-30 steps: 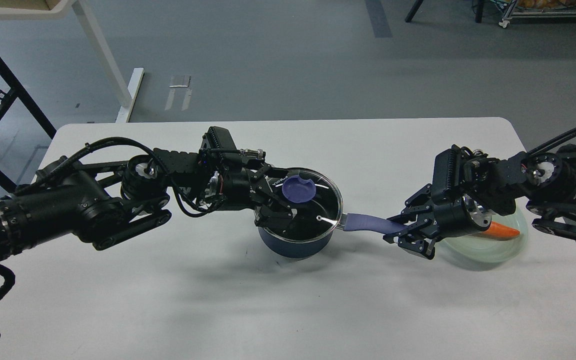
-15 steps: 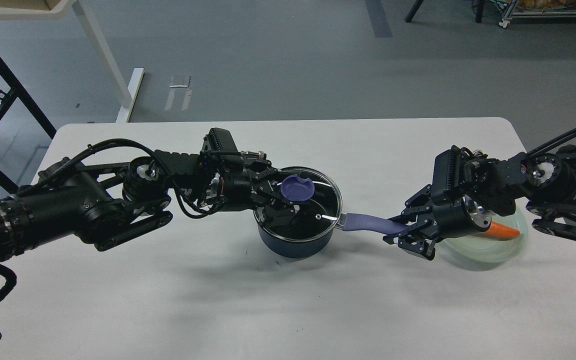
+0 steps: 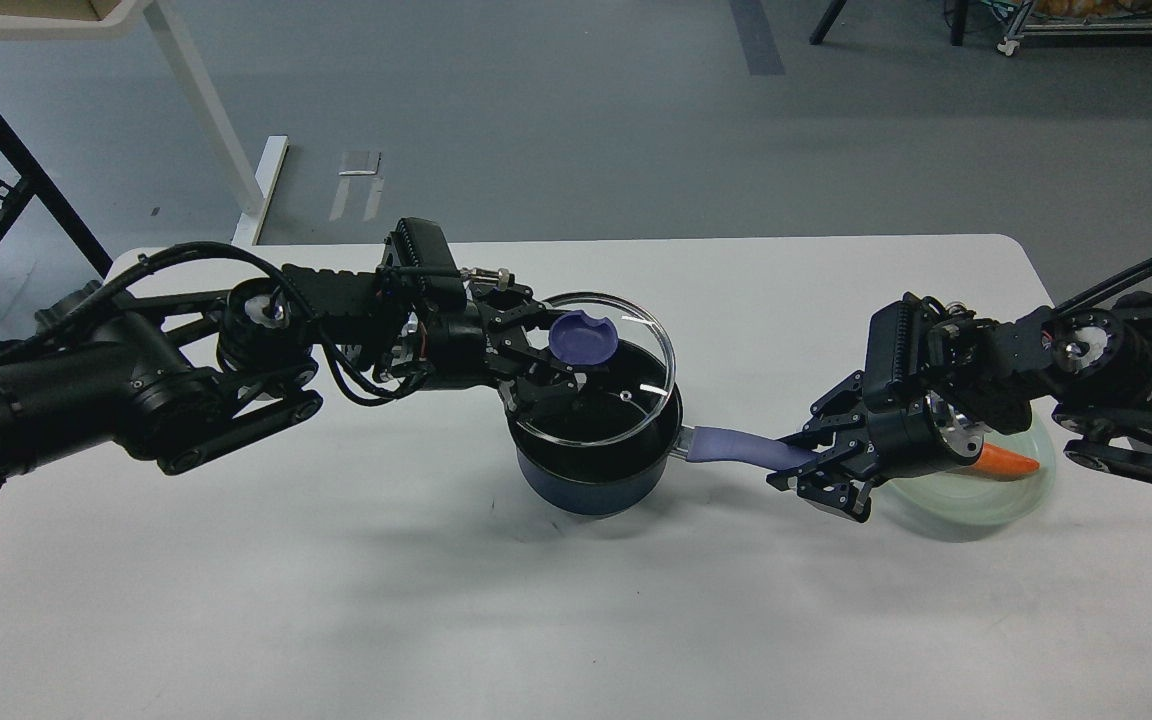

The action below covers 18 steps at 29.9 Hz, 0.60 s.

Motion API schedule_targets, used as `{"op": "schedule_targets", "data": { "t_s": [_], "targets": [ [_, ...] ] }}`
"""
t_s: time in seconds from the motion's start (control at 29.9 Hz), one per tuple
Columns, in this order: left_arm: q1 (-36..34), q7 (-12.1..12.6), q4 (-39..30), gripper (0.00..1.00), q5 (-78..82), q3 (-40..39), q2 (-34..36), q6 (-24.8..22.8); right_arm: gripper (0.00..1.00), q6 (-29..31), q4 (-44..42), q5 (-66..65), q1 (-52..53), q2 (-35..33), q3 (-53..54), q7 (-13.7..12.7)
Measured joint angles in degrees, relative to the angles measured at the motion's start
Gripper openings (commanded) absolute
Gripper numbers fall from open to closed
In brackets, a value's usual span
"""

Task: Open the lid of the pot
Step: 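Lift the glass lid off the saucepan with the left gripper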

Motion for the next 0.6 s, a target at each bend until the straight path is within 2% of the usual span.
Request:
{"op": "schedule_targets", "data": {
  "t_s": [0.13,0.37,0.6],
  "targets": [
    [-0.4,0.0,-3.5,0.47,-0.9,-0.5,4.9,0.9,0.35,0.0,0.0,0.0,0.0,-0.1,0.0,0.0],
    [0.5,0.0,-9.7,0.48,-3.9,0.2,18.5,4.8,0.35,0.0,0.0,0.0,0.0,0.0,0.0,0.0],
    [7.9,0.0,-10.9,0.48,-4.2,0.5,29.2,8.7,0.35,0.0,-0.1,0.0,0.1,0.0,0.0,0.0]
  ]
}}
